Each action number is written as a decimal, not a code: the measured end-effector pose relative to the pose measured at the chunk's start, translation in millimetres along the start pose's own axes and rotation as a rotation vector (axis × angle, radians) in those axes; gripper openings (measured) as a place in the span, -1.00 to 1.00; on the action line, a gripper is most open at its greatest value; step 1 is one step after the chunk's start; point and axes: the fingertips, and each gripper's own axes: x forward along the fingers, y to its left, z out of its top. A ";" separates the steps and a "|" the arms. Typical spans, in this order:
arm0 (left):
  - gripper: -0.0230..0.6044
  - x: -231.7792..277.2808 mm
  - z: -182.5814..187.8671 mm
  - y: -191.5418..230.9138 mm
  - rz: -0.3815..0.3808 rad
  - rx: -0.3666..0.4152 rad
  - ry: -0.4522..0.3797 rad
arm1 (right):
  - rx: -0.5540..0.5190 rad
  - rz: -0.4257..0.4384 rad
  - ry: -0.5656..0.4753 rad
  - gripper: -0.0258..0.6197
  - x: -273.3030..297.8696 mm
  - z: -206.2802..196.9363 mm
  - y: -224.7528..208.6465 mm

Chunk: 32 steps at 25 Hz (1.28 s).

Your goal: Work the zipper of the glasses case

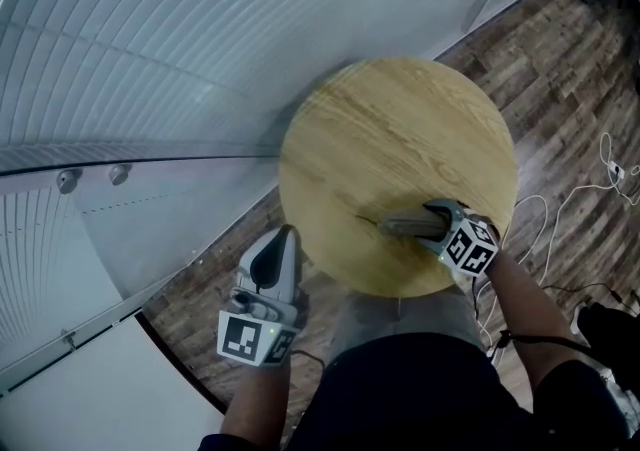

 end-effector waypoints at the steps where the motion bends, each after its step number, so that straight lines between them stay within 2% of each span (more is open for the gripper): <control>1: -0.93 -3.0 0.3 2.1 0.004 0.004 -0.004 | 0.013 -0.009 -0.009 -0.04 -0.6 0.3 0.8; 5: -0.93 -12.9 0.2 6.1 0.024 0.003 -0.021 | 0.097 -0.026 -0.098 -0.05 -12.4 8.7 4.0; 8: -0.93 -22.1 -0.3 7.9 0.008 -0.024 -0.030 | 0.156 -0.036 -0.172 -0.05 -27.9 28.7 8.7; 11: -0.93 -20.8 -6.3 6.0 -0.032 -0.069 -0.020 | 0.159 -0.061 -0.209 -0.05 -44.5 46.4 7.1; 15: -0.92 -21.4 -12.4 -9.5 -0.124 -0.028 0.034 | 0.167 -0.074 -0.299 -0.05 -74.5 83.8 12.3; 19: -0.92 -17.2 3.6 -20.1 -0.208 -0.034 0.023 | 0.120 -0.113 -0.389 -0.05 -120.6 130.2 10.9; 24: -0.89 -10.0 33.9 -48.2 -0.349 -0.028 0.013 | 0.001 -0.179 -0.447 -0.05 -191.3 171.4 13.7; 28: -0.73 -12.3 66.0 -72.8 -0.473 -0.037 -0.033 | -0.064 -0.223 -0.531 -0.05 -244.5 202.8 24.1; 32: -0.39 -15.9 82.7 -90.6 -0.591 -0.087 -0.073 | -0.133 -0.252 -0.581 -0.05 -273.6 218.3 39.0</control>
